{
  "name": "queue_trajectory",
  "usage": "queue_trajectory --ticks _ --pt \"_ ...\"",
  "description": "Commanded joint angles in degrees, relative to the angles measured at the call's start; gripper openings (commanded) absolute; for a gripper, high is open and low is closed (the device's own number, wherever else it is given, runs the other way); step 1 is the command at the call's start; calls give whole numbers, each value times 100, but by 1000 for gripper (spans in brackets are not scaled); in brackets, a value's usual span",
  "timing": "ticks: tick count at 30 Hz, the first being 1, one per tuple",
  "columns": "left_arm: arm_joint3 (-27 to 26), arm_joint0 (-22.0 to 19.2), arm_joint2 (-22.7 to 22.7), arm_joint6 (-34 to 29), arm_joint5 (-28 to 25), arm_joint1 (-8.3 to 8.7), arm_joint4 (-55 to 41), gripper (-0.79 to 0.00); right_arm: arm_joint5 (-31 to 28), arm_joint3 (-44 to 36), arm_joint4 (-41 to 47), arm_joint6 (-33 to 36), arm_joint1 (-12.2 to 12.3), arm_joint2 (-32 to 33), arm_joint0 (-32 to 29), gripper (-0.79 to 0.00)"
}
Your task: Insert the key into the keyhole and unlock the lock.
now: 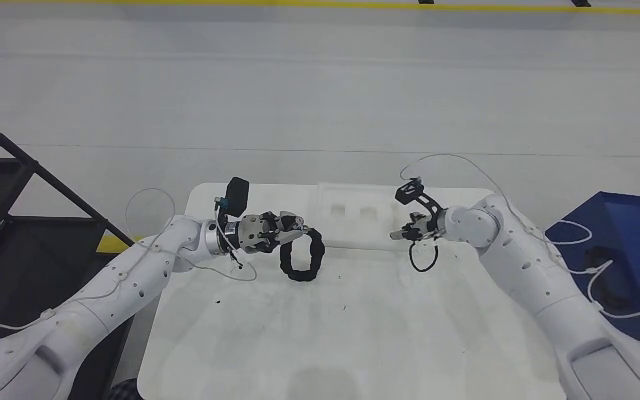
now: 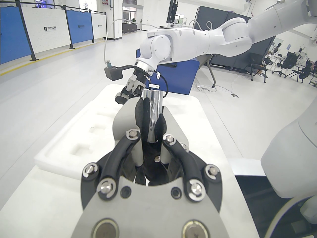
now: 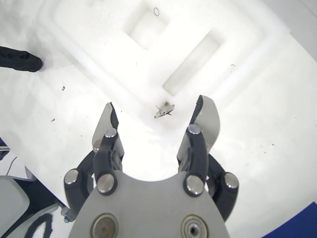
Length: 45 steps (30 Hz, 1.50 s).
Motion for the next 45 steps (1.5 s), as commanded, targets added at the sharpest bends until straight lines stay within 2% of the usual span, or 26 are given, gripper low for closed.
queue_trajectory --ticks 1,5,10,19,27,31,32,35,45 --pt "0 0 0 0 0 0 0 -785 36 46 63 -28 -13 14 -11 -372" --pt "0 0 0 0 0 0 0 -785 190 137 127 9 -51 12 7 -400" --pt "0 0 0 0 0 0 0 -785 403 206 124 117 -90 -2 36 -397" --pt "0 0 0 0 0 0 0 -785 443 315 243 214 -144 -2 3 -425" --pt "0 0 0 0 0 0 0 -785 553 580 158 139 -240 -86 87 -560" --pt "0 0 0 0 0 0 0 -785 540 710 136 107 -305 -157 122 -594" --pt "0 0 0 0 0 0 0 -785 543 737 108 95 -321 -179 136 -622" --pt "0 0 0 0 0 0 0 -785 557 809 43 65 -364 -225 181 -785" --pt "0 0 0 0 0 0 0 -785 669 605 -234 416 -400 -244 378 -785"
